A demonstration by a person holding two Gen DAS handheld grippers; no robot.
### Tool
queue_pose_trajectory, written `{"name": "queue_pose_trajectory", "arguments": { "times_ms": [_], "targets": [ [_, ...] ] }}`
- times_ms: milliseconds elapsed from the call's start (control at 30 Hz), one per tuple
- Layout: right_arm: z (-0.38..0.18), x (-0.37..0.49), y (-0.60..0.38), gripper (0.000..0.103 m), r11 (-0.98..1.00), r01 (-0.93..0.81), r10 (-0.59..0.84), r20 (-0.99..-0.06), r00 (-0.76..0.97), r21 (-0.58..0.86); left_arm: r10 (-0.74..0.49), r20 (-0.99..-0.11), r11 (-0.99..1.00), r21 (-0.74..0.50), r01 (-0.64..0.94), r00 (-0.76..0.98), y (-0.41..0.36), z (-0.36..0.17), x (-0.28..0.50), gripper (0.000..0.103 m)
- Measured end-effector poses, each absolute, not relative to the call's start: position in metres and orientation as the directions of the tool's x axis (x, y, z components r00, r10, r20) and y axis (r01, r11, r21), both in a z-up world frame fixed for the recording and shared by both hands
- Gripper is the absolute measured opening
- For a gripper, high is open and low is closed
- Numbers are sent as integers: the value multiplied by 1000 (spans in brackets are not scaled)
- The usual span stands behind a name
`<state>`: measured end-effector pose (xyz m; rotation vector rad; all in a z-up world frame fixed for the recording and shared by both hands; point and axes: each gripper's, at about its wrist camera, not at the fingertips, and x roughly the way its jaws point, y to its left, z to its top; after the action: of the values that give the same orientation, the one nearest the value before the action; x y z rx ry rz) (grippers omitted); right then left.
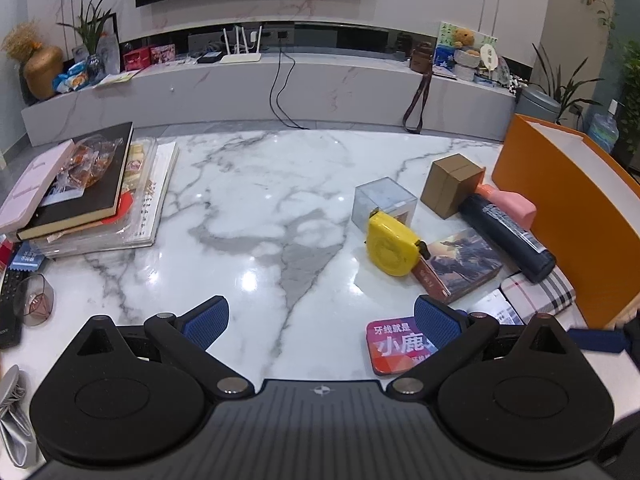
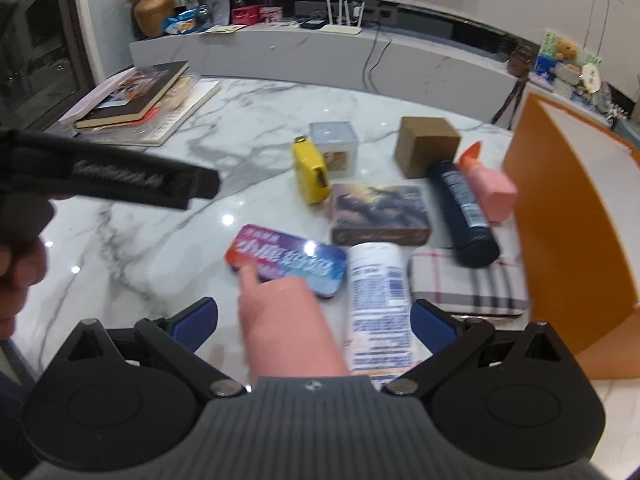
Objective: Organize rigid objects
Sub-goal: 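Move the left tool to the yellow tape measure and close on it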
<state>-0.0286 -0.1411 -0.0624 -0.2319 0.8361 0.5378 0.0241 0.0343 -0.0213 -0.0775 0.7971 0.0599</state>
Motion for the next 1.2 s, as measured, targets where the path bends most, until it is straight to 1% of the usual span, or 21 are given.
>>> {"name": "queue_pose_trajectory", "arguments": {
  "times_ms": [100, 267, 300, 400, 533, 700, 800, 900, 1033, 1200],
  "targets": [
    [-67, -28, -138, 102, 835, -549, 374, -769, 519, 36, 26, -721, 994, -56, -95, 692, 33, -25, 31, 103],
    [-74, -25, -136, 101, 827, -562, 368, -780, 507, 25, 4, -714, 995, -69, -77, 701, 23, -24, 43, 103],
    [-75, -25, -136, 98, 826, -563, 371, -780, 504, 29, 6, -712, 995, -67, -77, 702, 21, -24, 45, 103],
    [-77, -25, -135, 85, 815, -578, 378, -784, 493, 30, -1, -712, 994, -74, -75, 702, 17, -26, 52, 103],
    [-82, -27, -131, 82, 798, -602, 382, -789, 482, 19, -1, -721, 994, -77, -79, 693, 14, -33, 60, 103],
    [-88, -28, -126, 75, 783, -622, 378, -793, 477, -1, -5, -731, 994, -81, -80, 682, 13, -39, 69, 103],
    [-91, -27, -125, 70, 779, -626, 374, -795, 477, -9, -5, -736, 993, -84, -84, 677, 13, -42, 74, 103],
    [-94, -26, -124, 61, 775, -632, 374, -794, 479, -17, -12, -740, 992, -92, -85, 672, 14, -44, 79, 103],
    [-95, -23, -127, 60, 764, -645, 393, -794, 464, 2, -23, -743, 992, -100, -78, 669, 12, -47, 87, 103],
    [-95, -19, -136, 60, 773, -634, 384, -798, 464, 3, -30, -749, 993, -96, -64, 662, 3, -53, 97, 103]
  ]
}}
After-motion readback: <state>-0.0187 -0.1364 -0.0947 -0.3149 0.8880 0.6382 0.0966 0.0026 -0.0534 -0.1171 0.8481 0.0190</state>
